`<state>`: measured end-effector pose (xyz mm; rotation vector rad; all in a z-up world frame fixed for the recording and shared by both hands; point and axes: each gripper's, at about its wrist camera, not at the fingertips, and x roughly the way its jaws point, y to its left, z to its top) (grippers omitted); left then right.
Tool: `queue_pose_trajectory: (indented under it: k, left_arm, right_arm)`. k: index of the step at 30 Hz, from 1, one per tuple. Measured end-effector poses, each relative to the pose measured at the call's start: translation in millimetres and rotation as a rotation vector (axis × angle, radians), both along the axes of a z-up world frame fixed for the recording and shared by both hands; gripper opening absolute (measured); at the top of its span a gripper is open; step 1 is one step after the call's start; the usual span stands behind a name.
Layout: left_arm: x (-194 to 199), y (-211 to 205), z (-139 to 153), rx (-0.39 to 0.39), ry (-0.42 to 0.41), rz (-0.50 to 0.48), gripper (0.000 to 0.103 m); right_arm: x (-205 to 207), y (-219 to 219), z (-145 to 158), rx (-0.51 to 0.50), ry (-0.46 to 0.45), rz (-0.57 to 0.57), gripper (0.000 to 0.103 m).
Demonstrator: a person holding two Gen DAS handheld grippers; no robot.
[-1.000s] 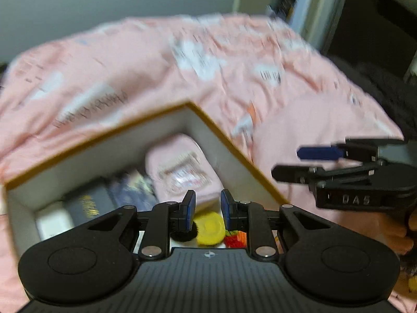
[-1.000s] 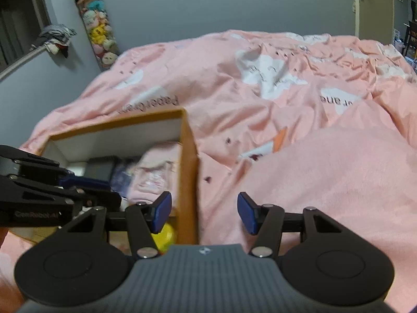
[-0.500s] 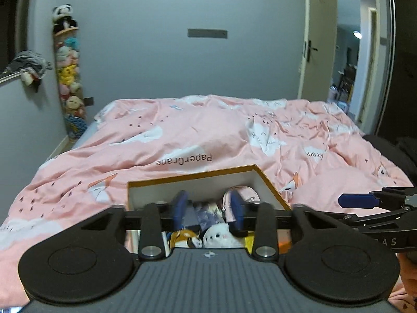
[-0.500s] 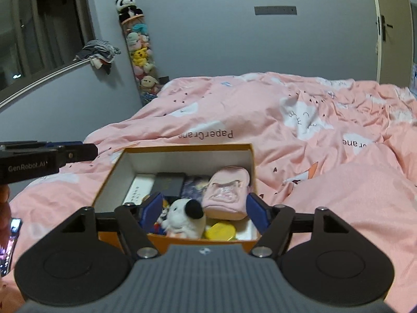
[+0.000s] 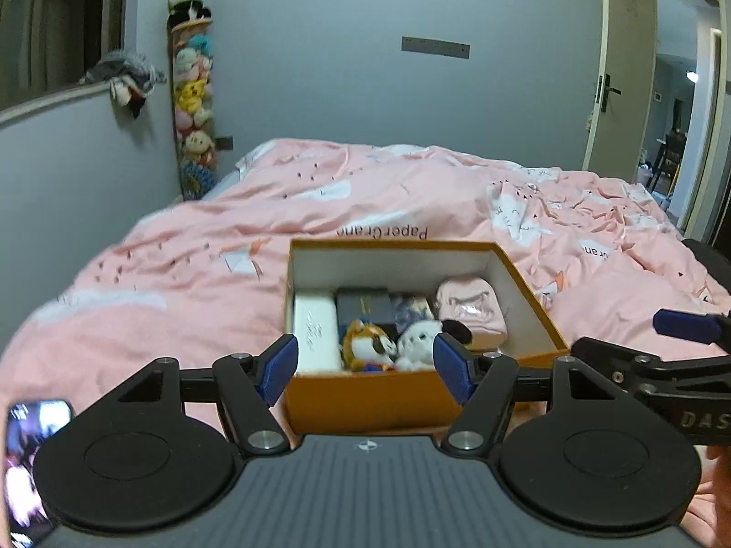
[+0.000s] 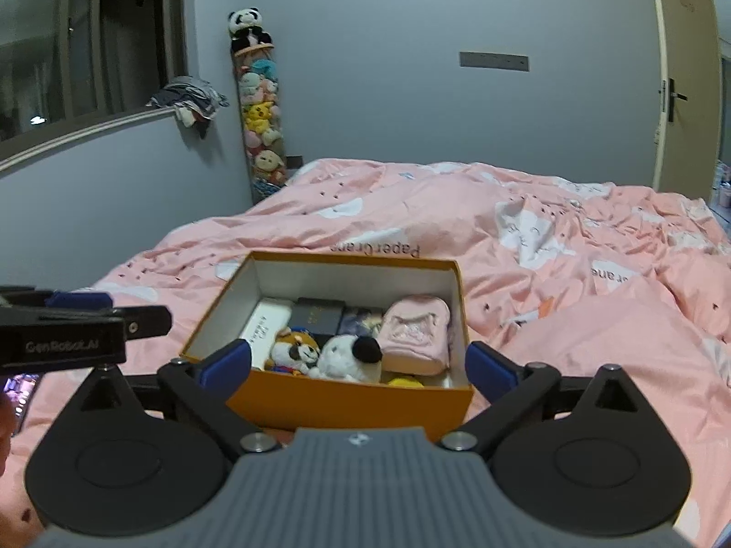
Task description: Organize objects
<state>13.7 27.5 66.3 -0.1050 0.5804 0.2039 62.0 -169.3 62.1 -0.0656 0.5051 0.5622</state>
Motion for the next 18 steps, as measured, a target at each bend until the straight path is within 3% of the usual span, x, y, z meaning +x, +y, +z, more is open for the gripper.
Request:
queue_pose_trajectory:
  k: [2, 8, 18]
  left_arm:
    - [0, 0, -7, -0.023, 0.012, -0.007, 0.079]
    - [1, -9, -21, 0.005, 0.063, -0.023, 0.079]
    - [3, -10, -26, 0.006, 0.073, -0.029, 0.079]
  right_arm:
    - [2, 0, -7, 0.006, 0.016, -0.027, 0.102]
    - [9, -2, -21, 0.012, 0.052, -0.08, 0.102]
    - [6, 3, -24, -0.01, 0.043, -0.059, 0.102]
